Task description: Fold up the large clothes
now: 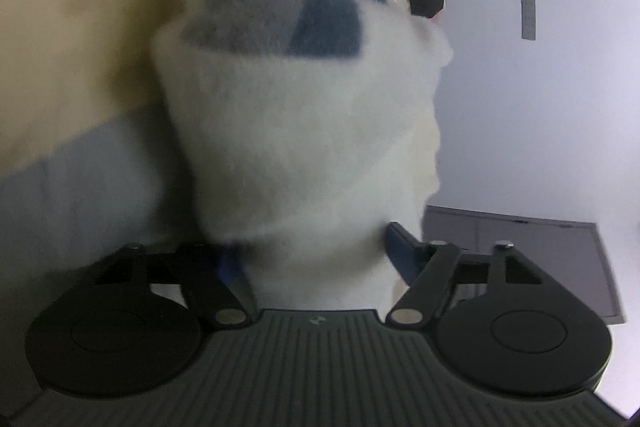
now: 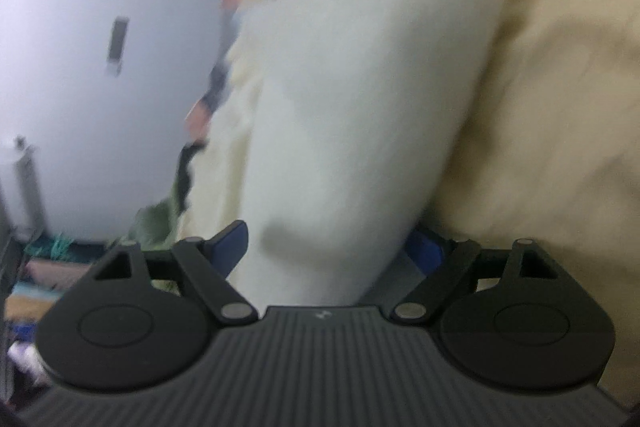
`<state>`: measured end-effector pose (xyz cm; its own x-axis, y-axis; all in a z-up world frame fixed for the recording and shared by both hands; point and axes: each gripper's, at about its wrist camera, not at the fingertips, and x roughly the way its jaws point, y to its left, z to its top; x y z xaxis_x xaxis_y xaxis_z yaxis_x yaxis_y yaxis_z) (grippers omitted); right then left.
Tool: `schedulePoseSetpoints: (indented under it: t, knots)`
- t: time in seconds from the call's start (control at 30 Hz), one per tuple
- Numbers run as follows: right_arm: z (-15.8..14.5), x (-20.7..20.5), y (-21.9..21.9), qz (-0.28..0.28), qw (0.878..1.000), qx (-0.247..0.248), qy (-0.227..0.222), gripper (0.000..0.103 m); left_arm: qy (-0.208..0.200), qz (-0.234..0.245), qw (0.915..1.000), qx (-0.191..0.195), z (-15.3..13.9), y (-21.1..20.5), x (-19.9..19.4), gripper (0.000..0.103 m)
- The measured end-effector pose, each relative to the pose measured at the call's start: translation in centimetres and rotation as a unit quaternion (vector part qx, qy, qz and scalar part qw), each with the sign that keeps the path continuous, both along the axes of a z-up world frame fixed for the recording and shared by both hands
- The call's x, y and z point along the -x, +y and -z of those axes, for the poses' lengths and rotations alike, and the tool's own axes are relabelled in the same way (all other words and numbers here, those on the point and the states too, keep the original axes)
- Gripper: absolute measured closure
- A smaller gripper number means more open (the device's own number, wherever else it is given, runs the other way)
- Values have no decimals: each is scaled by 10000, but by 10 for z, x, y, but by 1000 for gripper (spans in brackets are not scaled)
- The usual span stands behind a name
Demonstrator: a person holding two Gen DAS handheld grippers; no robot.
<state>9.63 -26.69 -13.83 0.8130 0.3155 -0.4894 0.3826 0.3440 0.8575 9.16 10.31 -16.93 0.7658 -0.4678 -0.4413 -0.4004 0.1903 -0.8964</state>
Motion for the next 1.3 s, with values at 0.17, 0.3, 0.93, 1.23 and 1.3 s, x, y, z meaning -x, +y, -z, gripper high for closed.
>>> schedulePoseSetpoints:
  t: [0.17, 0.3, 0.93, 1.23, 1.3]
  knots:
    - [-1, -7, 1, 125, 9991, 400, 7, 39, -67, 141, 9991, -397, -8, -2, -10, 38]
    - [-9, -6, 8, -52, 9959, 904, -63, 62, -188, 165, 9981, -558, -14, 1, -9, 55]
    - [-118, 74, 0, -636, 9760, 1768, -1101, 71, -978, 1001, 9821, -1260, -118, 7, 117, 66]
    - [-103, 87, -6, -819, 9767, 1811, -815, 68, -604, 1415, 9805, -1220, -108, 2, 113, 40]
    - [-105, 88, -7, -822, 9778, 1744, -819, 65, -660, 1546, 9770, -1312, -115, 0, 106, 36]
